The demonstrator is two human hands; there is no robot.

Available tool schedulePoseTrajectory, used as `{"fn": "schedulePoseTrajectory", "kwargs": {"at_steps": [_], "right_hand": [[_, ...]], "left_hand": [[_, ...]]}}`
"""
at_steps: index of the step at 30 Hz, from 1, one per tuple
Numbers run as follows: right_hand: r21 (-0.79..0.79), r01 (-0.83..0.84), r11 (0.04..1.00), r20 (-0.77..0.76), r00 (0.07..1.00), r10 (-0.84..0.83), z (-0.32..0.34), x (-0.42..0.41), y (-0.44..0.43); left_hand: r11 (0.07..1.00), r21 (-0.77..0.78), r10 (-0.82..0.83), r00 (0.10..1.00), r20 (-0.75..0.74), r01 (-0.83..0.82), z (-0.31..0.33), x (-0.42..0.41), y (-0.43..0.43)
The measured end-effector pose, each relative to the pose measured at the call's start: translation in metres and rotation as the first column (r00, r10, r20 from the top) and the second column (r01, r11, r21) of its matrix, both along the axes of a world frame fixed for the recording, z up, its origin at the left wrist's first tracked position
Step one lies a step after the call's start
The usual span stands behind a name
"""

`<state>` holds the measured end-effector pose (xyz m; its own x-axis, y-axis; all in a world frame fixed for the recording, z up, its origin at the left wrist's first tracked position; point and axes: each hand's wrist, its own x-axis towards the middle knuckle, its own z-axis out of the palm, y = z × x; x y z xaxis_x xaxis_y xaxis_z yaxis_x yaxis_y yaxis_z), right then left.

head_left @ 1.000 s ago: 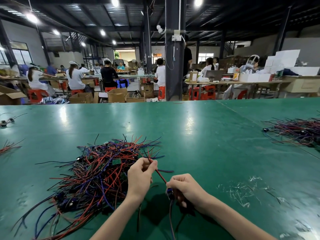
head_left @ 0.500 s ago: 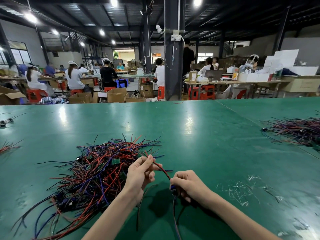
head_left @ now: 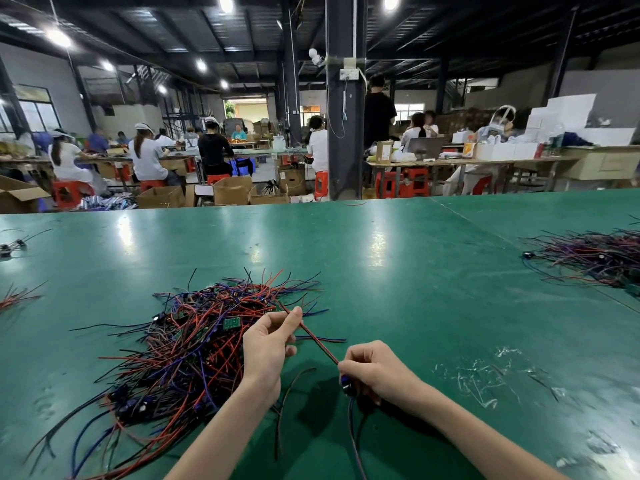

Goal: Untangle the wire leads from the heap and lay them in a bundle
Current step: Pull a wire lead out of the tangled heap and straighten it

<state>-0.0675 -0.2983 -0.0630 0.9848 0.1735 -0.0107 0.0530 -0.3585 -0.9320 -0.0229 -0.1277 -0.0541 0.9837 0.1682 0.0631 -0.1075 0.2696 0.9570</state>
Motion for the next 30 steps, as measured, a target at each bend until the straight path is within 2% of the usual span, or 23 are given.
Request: {"fn": "schedulePoseTrajectory", "kwargs": {"at_steps": [4, 17, 23, 30], "right_hand": [[-0.014, -0.006, 1.0, 0.011, 1.0, 0.006, -0.001, 0.0, 0.0], [-0.031, -0.033, 0.999, 0.01, 0.999, 0.033, 0.001, -0.001, -0.001], [-0.043, -0.051, 0.998, 0.007, 0.999, 0.051, 0.001, 0.0, -0.002], [-0.052, -0.06, 0.997, 0.0, 0.998, 0.06, 0.001, 0.0, -0.003]], "left_hand": [[0.999, 0.022, 0.042, 0.999, 0.015, -0.042, 0.001, -0.002, 0.0], [0.998, -0.049, -0.036, 0.999, -0.015, 0.035, 0.004, 0.0, 0.0], [0.971, -0.221, -0.113, 0.99, -0.09, 0.091, 0.008, -0.001, 0.001], [0.895, -0.412, -0.273, 0.941, -0.199, 0.172, 0.015, 0.0, 0.001]]}}
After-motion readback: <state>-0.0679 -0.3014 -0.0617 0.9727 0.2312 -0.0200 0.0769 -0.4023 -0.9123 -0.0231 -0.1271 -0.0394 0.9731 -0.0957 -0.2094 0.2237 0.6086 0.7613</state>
